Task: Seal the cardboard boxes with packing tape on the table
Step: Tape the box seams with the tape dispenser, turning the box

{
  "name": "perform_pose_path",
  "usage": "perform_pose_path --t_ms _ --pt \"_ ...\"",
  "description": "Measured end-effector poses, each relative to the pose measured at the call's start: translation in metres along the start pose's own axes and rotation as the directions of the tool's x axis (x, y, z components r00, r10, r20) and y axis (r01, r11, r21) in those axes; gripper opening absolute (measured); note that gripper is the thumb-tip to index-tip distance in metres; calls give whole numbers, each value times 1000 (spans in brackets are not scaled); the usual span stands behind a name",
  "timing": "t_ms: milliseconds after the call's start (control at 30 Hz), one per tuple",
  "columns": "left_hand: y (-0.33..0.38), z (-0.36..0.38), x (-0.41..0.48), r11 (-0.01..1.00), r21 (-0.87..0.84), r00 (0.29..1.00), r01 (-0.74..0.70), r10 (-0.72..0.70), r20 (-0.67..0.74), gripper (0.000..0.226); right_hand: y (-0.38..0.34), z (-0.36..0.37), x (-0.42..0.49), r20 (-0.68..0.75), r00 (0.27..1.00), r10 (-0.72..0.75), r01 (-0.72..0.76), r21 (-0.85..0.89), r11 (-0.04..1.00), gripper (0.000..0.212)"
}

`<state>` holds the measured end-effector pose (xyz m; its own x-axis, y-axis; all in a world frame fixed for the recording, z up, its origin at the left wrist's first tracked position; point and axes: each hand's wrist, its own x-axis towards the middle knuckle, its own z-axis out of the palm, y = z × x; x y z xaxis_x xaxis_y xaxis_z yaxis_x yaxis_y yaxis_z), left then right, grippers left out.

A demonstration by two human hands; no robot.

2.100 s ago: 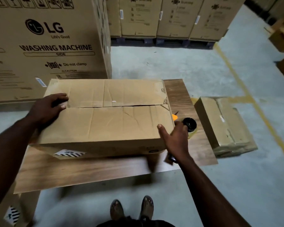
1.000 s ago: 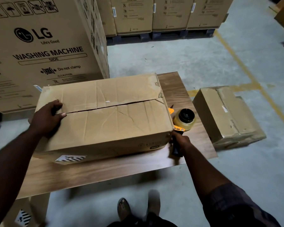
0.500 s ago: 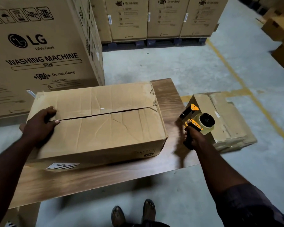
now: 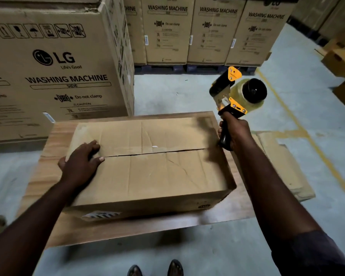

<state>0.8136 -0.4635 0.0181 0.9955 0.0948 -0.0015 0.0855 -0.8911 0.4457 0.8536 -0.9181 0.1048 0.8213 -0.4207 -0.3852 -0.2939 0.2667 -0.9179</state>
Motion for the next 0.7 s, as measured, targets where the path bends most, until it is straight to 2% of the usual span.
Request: perform_pose_path --t_ms 133,167,200,233,267,300,333,367,400,433,467,533,700 --pt "41 2 -21 999 20 999 48 -47 -18 39 -7 36 -39 112 987 -118 131 -119 984 10" --pt "55 0 -26 998 -55 998 18 -21 -56 35 -5 46 -50 152 979 -133 155 -140 978 9" --pt "77 -5 -33 973 -230 998 -11 -5 -69 29 -1 54 -60 191 970 -150 182 -160 970 9" --pt "102 -11 -40 883 -469 999 22 -33 -16 23 3 61 -70 227 959 -168 212 -185 960 9" --pt "126 -18 -47 704 -701 993 114 -50 111 20 10 68 -78 260 948 -185 245 -222 944 9" --pt "145 -24 -51 462 -853 967 243 -43 252 25 17 74 -87 289 936 -202 282 -267 922 9" --pt "160 -31 -54 215 -894 918 392 -34 394 34 24 80 -94 318 923 -218 320 -319 892 8" --pt "165 -36 -54 3 -864 864 504 -11 504 42 32 85 -100 345 909 -232 358 -365 859 8" --pt "165 -41 -54 -166 -809 823 564 29 568 47 38 89 -106 373 895 -245 393 -398 829 6" --pt "161 -44 -53 -279 -761 801 586 57 596 49 45 93 -112 401 879 -258 426 -416 804 8" --pt "155 -46 -54 -361 -728 795 583 68 602 50 51 95 -118 429 861 -274 459 -420 783 14" --pt "142 -45 -61 -461 -698 807 547 71 586 49 60 100 -128 479 824 -304 514 -405 756 20" --pt "113 -43 -82 -575 -645 826 503 102 554 60 61 105 -139 520 778 -352 570 -349 744 24"
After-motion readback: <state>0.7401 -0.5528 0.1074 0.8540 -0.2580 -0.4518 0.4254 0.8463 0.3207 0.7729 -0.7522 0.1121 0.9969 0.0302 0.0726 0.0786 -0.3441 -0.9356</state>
